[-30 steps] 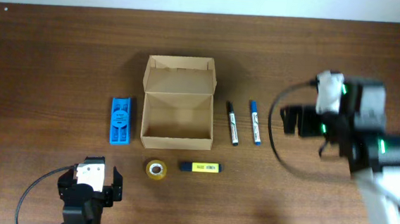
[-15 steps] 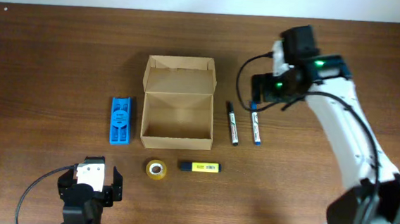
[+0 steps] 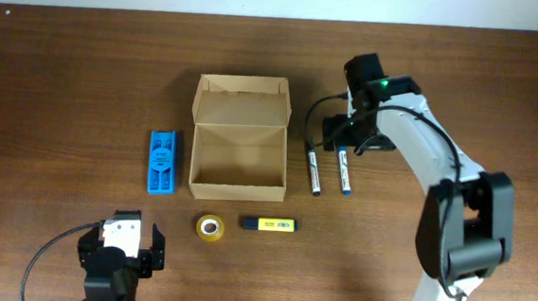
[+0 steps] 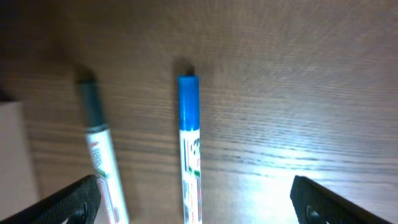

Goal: Pack container
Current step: 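Lower the right gripper and grasp the blue-capped marker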

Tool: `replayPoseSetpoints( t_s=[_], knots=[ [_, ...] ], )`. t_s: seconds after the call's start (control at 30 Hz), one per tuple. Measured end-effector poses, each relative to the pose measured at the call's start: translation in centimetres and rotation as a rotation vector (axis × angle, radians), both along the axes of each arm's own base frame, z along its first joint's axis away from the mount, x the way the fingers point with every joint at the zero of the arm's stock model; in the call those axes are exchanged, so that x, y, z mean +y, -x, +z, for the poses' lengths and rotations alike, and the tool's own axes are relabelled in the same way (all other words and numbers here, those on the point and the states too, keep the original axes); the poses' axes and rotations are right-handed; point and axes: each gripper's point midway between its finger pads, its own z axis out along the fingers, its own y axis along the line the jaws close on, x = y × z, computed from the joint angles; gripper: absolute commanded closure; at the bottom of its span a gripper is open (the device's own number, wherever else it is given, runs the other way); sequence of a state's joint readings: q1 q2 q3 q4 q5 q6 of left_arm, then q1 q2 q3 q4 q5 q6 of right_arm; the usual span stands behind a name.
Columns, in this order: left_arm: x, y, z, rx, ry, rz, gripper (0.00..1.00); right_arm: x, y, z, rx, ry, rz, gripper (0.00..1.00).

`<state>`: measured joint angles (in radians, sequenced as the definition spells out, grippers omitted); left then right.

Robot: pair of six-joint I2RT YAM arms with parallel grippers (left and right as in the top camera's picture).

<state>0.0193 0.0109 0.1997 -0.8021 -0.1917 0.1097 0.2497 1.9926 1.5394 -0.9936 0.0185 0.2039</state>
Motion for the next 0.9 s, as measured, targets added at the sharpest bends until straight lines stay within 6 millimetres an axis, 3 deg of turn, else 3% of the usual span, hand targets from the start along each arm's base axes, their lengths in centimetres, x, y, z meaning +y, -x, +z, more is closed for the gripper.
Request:
replayPoseSetpoints(
  t_s=[0.23,0.53,0.73,0.9],
  knots=[
    [0.0,0.0,0.0,0.000,0.000,0.000,0.00,-0.2,1.0,-3.4,0.050,0.008,-0.035,0.10],
    [0.0,0.0,0.0,0.000,0.000,0.000,0.01,-0.6,2.2,-5.1,0.077,0.015,-0.041,0.26],
    [0.0,0.0,0.0,0.000,-0.001,0.000,0.00,-0.5,2.1,-5.2,0.070,0.014,-0.042,0.44],
    [0.0,0.0,0.0,0.000,0.000,0.000,0.00,-0.6,2.6,-6.0,0.074,0.010,-0.048,0.51]
  ],
)
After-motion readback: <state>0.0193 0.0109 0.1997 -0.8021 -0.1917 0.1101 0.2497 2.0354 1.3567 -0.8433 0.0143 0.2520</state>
